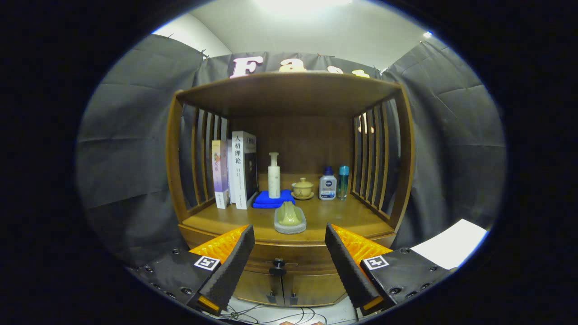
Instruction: Pull open the drawer, take out the items inside it, and place them on the countertop above the cabinet.
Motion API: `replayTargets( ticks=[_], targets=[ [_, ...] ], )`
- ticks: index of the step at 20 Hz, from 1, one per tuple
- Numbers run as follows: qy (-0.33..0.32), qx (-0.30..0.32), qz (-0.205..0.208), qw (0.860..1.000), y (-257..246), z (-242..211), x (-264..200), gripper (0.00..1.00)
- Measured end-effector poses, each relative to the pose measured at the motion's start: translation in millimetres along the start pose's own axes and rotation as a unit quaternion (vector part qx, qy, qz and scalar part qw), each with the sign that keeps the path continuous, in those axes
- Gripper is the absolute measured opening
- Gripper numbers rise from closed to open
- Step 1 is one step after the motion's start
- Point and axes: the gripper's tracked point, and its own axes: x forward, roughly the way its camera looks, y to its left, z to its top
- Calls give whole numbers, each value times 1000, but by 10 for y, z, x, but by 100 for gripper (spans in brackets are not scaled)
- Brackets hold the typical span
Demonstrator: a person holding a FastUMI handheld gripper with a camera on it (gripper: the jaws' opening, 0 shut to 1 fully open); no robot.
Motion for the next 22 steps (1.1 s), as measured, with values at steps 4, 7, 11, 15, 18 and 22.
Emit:
replayTargets(
  ticks=[4, 7, 11, 15, 18, 22],
  targets=[
    [-43, 20, 0, 999, -109, 554, -513, 99],
    [-75, 38, 12, 996, -113, 866, -853, 99],
    [-109, 42, 6, 993, -199, 1013, -1137, 99],
    [-98, 28, 21, 995, -107, 848, -1132, 99],
    [-86, 31, 25, 996, -84, 738, -1084, 99],
    [-73, 39, 29, 996, -80, 661, -1015, 99]
  ],
)
